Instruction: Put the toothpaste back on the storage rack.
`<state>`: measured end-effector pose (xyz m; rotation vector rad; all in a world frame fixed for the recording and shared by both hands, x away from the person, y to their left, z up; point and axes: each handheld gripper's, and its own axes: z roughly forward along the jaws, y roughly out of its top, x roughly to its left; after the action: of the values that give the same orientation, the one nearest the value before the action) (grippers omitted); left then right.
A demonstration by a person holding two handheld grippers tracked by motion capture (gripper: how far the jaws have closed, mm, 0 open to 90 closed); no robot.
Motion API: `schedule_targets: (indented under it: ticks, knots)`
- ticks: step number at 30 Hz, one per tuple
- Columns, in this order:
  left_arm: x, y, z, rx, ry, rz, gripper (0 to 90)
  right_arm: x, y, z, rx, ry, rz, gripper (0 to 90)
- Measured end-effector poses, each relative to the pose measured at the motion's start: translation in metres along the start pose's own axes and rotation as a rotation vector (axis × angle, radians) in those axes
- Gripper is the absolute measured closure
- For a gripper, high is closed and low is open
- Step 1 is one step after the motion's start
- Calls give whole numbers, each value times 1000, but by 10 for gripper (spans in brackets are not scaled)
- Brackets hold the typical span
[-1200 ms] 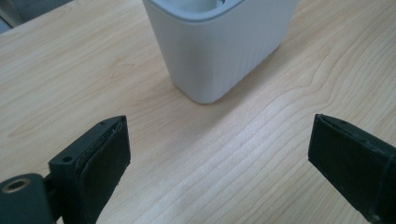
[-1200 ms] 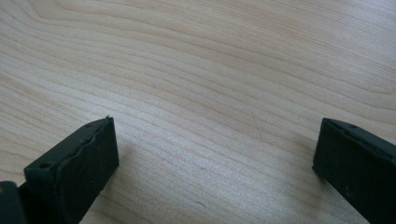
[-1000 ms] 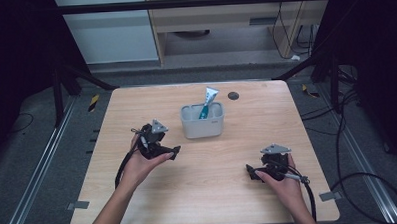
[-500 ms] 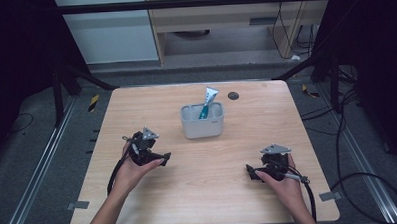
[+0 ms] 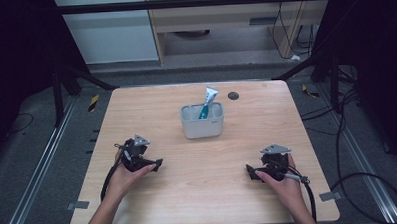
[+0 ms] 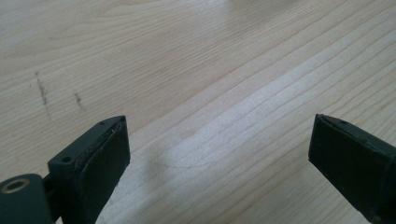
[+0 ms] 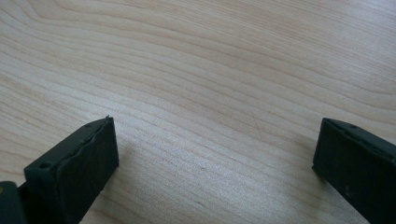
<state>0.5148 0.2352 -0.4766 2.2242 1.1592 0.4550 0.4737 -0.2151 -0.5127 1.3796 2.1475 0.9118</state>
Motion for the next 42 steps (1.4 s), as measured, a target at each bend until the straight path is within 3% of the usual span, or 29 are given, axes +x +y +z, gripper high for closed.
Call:
schedule_targets:
  ticks: [10,20,28,37,42]
  knots:
    - [16,-20,1,7,18,-41,47,0,0,0,0,0,0,4]
    - [34,-28,-1,5,44,-77,43,0,0,0,0,0,0,4]
    - [39,-32,2,4,48,-97,36,0,0,0,0,0,0,4]
    - [39,-36,6,-44,61,-88,2,0,0,0,0,0,0,4]
    - [39,-41,8,-100,61,-89,0,0,0,0,0,-1,-1,4]
